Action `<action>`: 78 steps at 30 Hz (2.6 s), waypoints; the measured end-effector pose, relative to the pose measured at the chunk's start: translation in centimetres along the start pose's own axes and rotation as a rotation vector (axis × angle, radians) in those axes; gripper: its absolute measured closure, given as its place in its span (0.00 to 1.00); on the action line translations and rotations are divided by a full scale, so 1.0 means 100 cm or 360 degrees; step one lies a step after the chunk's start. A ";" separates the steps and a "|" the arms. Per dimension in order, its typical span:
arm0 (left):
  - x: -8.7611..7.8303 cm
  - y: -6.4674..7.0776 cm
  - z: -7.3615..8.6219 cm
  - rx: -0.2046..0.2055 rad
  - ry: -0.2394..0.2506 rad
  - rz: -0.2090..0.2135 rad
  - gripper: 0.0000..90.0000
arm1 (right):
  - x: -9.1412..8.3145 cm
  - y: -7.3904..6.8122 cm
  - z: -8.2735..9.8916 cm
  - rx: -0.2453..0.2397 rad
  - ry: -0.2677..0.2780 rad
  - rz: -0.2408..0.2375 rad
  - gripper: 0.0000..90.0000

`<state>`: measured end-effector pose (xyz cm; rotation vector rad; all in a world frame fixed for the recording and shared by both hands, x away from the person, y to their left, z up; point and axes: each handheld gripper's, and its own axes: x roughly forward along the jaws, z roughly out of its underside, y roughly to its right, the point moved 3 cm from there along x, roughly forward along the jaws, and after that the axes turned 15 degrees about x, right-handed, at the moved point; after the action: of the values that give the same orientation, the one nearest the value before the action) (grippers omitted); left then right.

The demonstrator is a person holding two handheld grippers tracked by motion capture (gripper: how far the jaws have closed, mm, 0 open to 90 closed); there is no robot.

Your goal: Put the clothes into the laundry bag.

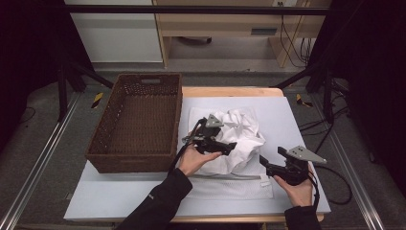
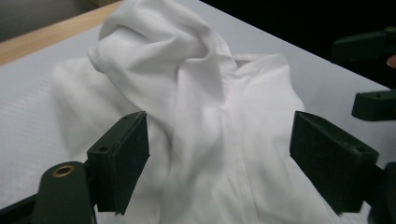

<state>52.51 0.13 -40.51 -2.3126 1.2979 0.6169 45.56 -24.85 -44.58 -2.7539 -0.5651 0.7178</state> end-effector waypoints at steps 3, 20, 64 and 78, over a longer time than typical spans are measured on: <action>-0.022 0.007 0.013 0.0027 0.0030 -0.0069 0.29 | 0.004 -0.008 -0.004 0.0032 -0.0002 -0.0058 0.17; -0.068 0.053 0.106 0.0060 -0.0088 -0.0174 0.76 | 0.082 -0.068 -0.020 0.0042 -0.0127 0.0039 0.04; -0.037 0.067 0.135 0.0075 -0.0250 -0.0136 1.00 | 0.046 0.059 0.006 0.0122 -0.0223 0.0605 0.83; -0.038 0.070 0.126 0.0051 -0.0214 -0.0097 1.00 | 0.002 0.021 -0.012 0.0012 0.0022 0.0260 0.41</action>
<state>42.50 6.29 -49.59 -2.2347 1.1632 0.7133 46.96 -26.81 -44.35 -2.8197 -0.3360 0.7340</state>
